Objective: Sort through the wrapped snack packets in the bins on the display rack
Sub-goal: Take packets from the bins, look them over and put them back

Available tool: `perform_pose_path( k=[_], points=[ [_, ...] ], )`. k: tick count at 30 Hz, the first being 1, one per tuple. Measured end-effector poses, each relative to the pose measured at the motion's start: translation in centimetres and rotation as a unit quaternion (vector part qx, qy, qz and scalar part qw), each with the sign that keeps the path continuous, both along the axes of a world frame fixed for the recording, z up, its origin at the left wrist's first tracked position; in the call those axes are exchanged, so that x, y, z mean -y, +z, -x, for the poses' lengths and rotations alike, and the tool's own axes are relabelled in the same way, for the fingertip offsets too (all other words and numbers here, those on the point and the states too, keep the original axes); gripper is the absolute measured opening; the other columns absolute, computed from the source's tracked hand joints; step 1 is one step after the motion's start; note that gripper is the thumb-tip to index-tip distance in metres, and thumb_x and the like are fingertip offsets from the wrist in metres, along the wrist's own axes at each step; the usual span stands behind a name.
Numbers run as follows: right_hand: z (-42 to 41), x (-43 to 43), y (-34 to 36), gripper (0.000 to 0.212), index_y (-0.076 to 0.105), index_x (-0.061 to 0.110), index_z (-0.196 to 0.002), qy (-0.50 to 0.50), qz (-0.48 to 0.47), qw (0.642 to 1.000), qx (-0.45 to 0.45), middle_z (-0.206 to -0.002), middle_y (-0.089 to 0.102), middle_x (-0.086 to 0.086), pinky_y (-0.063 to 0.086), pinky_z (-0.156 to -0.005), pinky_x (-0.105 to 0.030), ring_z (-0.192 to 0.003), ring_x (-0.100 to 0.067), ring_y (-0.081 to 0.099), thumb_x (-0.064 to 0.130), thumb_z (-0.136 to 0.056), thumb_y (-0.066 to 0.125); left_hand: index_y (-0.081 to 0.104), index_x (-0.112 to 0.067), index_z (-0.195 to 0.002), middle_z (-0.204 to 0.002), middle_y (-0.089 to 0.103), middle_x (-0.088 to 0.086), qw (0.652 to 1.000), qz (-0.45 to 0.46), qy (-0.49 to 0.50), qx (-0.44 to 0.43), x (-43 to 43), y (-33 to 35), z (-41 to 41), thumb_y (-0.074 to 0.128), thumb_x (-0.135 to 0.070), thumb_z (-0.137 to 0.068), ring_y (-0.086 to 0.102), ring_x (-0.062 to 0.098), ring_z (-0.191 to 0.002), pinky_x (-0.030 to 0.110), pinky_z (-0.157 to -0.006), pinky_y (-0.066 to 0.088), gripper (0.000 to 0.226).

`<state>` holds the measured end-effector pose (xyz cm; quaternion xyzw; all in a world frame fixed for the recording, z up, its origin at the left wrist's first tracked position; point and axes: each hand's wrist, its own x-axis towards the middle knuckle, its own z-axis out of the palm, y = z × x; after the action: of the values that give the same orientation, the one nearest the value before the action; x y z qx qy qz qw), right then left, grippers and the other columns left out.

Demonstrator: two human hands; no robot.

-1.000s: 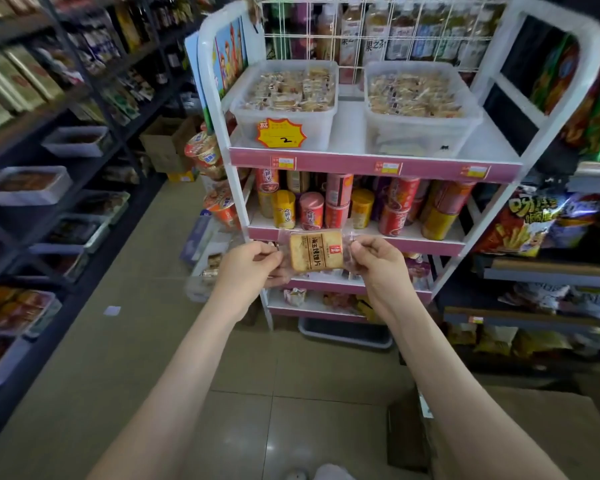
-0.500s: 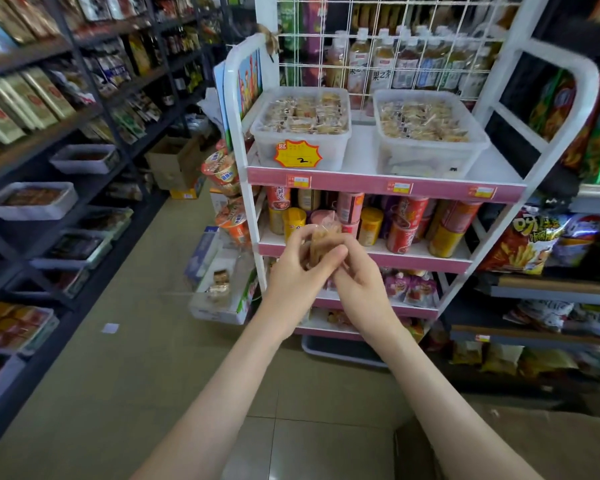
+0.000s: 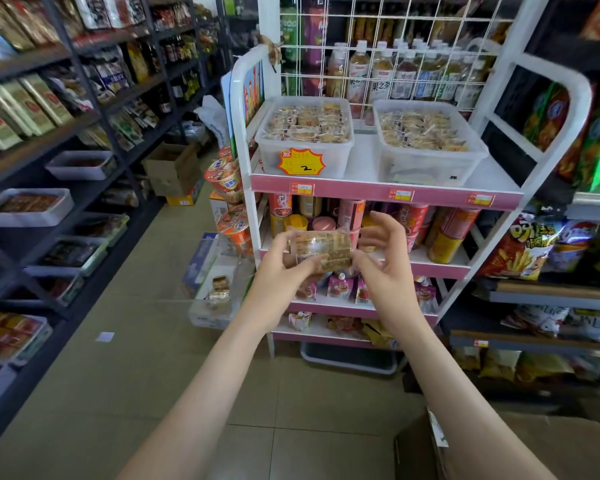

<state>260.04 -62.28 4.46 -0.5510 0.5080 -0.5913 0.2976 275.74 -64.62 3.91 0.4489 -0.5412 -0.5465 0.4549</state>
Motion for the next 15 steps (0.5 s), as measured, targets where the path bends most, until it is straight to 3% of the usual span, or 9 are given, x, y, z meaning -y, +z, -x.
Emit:
perform_pose_path(
  k=[2,5,8,15],
  points=[
    [0.8,0.7,-0.4,0.039,0.048,0.020,-0.131,-0.023,-0.065,0.997,-0.018,-0.119,0.056,0.000,0.052,-0.087,-0.025,-0.107,-0.008,0.054,0.009,-0.094,0.056,0.054,-0.026,-0.122,-0.118,0.067,0.005,0.999,-0.032,-0.011,-0.041,0.1,-0.2,-0.3,0.065,-0.011,-0.090,0.065,0.022,-0.109,0.048,-0.096,0.052,0.037],
    [1.2,1.1,-0.8,0.024,0.061,0.018,-0.120,0.031,-0.151,0.986,0.062,-0.112,0.066,-0.003,0.054,-0.076,-0.024,-0.100,-0.014,0.063,0.015,-0.097,0.054,0.056,-0.020,-0.117,-0.118,0.066,0.012,0.991,-0.065,-0.022,-0.116,-0.1,-0.2,-0.8,0.059,0.000,-0.092,0.068,0.026,-0.105,0.043,-0.088,0.056,0.033],
    [1.0,1.2,-0.8,0.018,0.066,0.016,-0.109,0.032,-0.147,0.985,0.086,-0.102,0.070,-0.007,0.050,-0.070,-0.024,-0.084,-0.013,0.065,0.010,-0.095,0.055,0.055,-0.018,-0.119,-0.115,0.068,0.013,0.983,-0.082,-0.038,-0.161,-0.2,-0.2,-1.3,0.055,0.004,-0.091,0.069,0.028,-0.102,0.037,-0.080,0.059,0.035],
    [0.9,1.5,-0.7,0.014,0.066,0.008,-0.100,0.034,-0.136,0.974,0.179,-0.086,0.069,-0.010,0.050,-0.067,-0.026,-0.072,-0.013,0.062,0.000,-0.091,0.059,0.056,-0.021,-0.119,-0.114,0.069,0.012,0.983,-0.079,-0.028,-0.165,-0.4,-0.3,-1.6,0.055,0.003,-0.092,0.068,0.028,-0.103,0.035,-0.076,0.059,0.036]
  ],
)
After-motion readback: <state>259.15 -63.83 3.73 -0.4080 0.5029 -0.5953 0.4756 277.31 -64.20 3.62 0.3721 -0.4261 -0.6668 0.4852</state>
